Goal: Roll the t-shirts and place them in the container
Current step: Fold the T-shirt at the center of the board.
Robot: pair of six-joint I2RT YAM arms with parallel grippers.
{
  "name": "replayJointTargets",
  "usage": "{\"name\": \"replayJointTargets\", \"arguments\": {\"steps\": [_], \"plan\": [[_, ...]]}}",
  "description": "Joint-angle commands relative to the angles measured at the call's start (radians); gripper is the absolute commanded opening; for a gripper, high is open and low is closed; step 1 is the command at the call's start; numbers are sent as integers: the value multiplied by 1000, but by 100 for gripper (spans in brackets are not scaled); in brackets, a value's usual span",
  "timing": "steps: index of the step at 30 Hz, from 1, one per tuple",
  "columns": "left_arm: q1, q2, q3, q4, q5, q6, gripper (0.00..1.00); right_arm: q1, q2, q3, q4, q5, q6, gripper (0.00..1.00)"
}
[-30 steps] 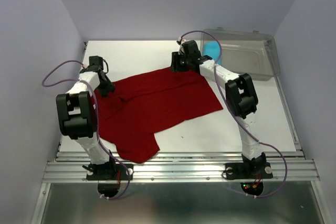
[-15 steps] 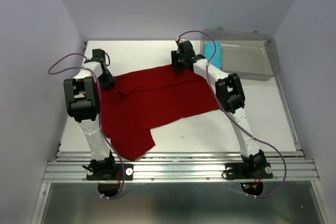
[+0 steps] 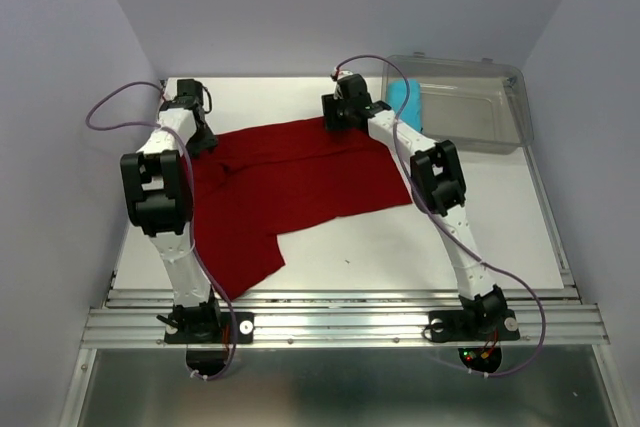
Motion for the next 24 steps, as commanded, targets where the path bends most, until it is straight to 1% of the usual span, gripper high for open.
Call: {"name": "replayJointTargets", "arguments": {"steps": [1, 2, 4, 6, 7, 10, 14, 18, 19, 24], "plan": [[-84, -274, -97, -56, -104, 3, 44, -3, -189, -105, 71, -68, 25, 58], [-95, -299, -160, -56, -113, -3, 42, -3, -208, -129, 77, -73, 33, 58], [-173, -357, -220, -53, -130, -21, 38, 6, -263, -204, 99, -96, 52, 58], [-211, -374, -297, -36, -127, -34, 37, 7, -295, -251, 113, -105, 65, 58], [-231, -374, -317, -26, -103, -43, 37, 7, -318, -289, 123, -110, 74, 58], [-239, -349, -366, 10, -55, -57, 35, 7, -347, -329, 134, -111, 83, 58], [-239, -262, -349, 34, -29, -44, 35, 7, -386, -372, 134, -102, 80, 59], [-228, -182, -296, 53, -35, -49, 35, 7, -395, -386, 133, -100, 77, 59], [-221, -158, -262, 45, -47, -51, 35, 7, -395, -387, 133, -103, 79, 59], [-187, -132, -245, 47, -68, -37, 35, 7, -398, -397, 134, -100, 73, 60]]}}
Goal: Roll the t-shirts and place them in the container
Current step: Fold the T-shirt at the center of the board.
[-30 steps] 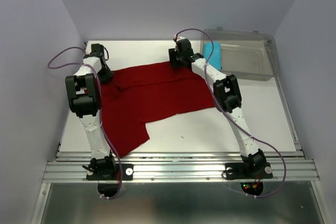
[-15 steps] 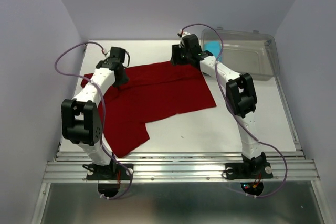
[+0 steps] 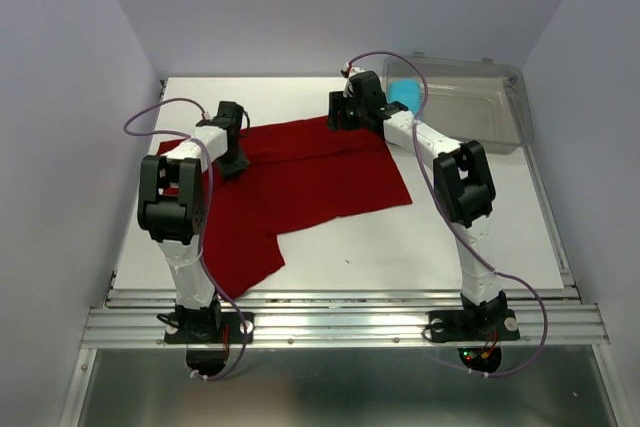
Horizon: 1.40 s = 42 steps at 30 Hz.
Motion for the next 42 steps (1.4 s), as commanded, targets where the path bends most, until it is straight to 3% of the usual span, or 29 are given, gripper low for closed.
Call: {"name": "replayJointTargets", "arguments": {"steps": [1, 12, 17, 22, 27, 28, 31, 32, 42], "plan": [[48, 9, 42, -2, -38, 13, 35, 5, -49, 0, 44, -2, -3, 60], [85, -14, 42, -3, -61, 33, 35, 5, -29, 0, 43, -11, 2, 61], [88, -10, 48, 6, -59, 49, 46, 5, -24, 5, 43, -19, 10, 61], [89, 6, 71, 17, -33, 52, 48, 5, -18, 8, 41, -22, 14, 62], [89, 36, 99, 20, -27, 55, 34, 5, -15, 5, 43, -25, 20, 61], [89, 41, 105, 18, -30, 56, 25, 5, -16, 3, 43, -25, 20, 61], [89, 38, 108, 11, -33, 56, 12, 5, -21, -3, 43, -20, 19, 61], [89, 27, 106, 9, -35, 56, 2, 5, -22, -3, 41, -19, 17, 61], [83, -86, 51, 4, -53, 52, 0, 5, -27, -12, 44, -20, 25, 61]]}}
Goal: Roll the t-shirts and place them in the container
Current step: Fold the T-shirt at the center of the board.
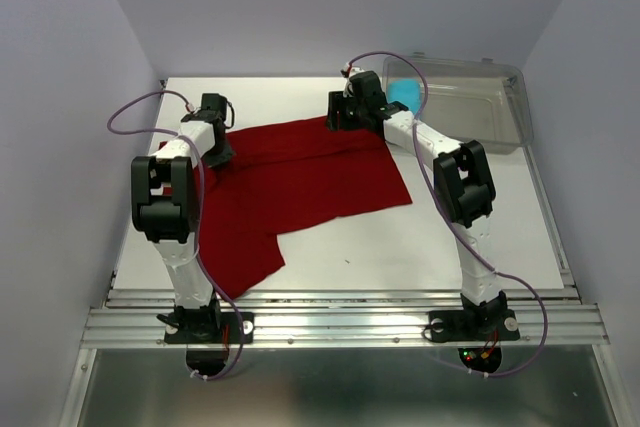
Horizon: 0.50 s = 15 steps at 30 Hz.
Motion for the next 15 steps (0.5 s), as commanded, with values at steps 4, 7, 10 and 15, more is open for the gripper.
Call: {"name": "replayJointTargets", "arguments": {"steps": [4, 7, 10, 15], "plan": [[-5, -96, -30, -11, -53, 4, 0, 5, -30, -17, 42, -12, 12, 61], [-3, -88, -33, -2, -53, 5, 2, 5, -36, -24, 44, -5, 8, 61], [-2, -56, -30, -5, -56, 2, 26, 5, -39, -26, 44, -2, 6, 61], [2, -41, -45, 12, -40, 2, 34, 5, -39, -26, 42, -1, 8, 61]]}}
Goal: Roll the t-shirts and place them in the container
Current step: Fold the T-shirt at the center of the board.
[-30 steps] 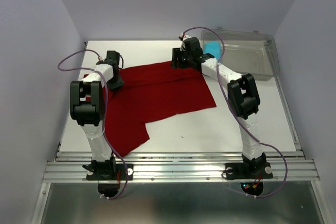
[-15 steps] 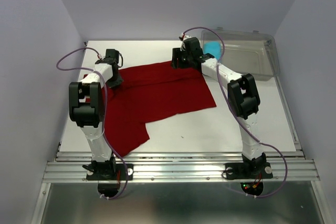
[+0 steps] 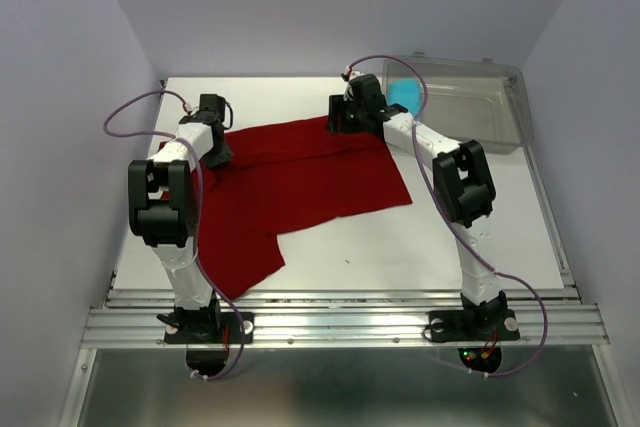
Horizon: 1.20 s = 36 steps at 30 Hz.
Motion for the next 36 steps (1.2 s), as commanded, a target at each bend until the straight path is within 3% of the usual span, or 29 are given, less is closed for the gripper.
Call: {"name": "replayJointTargets", "arguments": {"steps": [1, 14, 16, 19, 22, 36], "plan": [[3, 18, -22, 8, -7, 6, 34, 5, -38, -1, 44, 1, 2, 61], [16, 75, -28, 21, -2, 6, 38, 5, -33, -2, 44, -1, 2, 62], [16, 78, -28, 17, -6, 1, 35, 5, -33, -2, 42, 1, 2, 62], [16, 61, -23, 6, -16, -3, 13, 5, -36, -4, 44, 1, 2, 62], [16, 37, -20, -11, -19, -6, 0, 5, -39, -5, 44, 2, 1, 62], [-50, -126, -58, -74, 84, -25, 0, 5, -56, -15, 45, 4, 7, 62]]}}
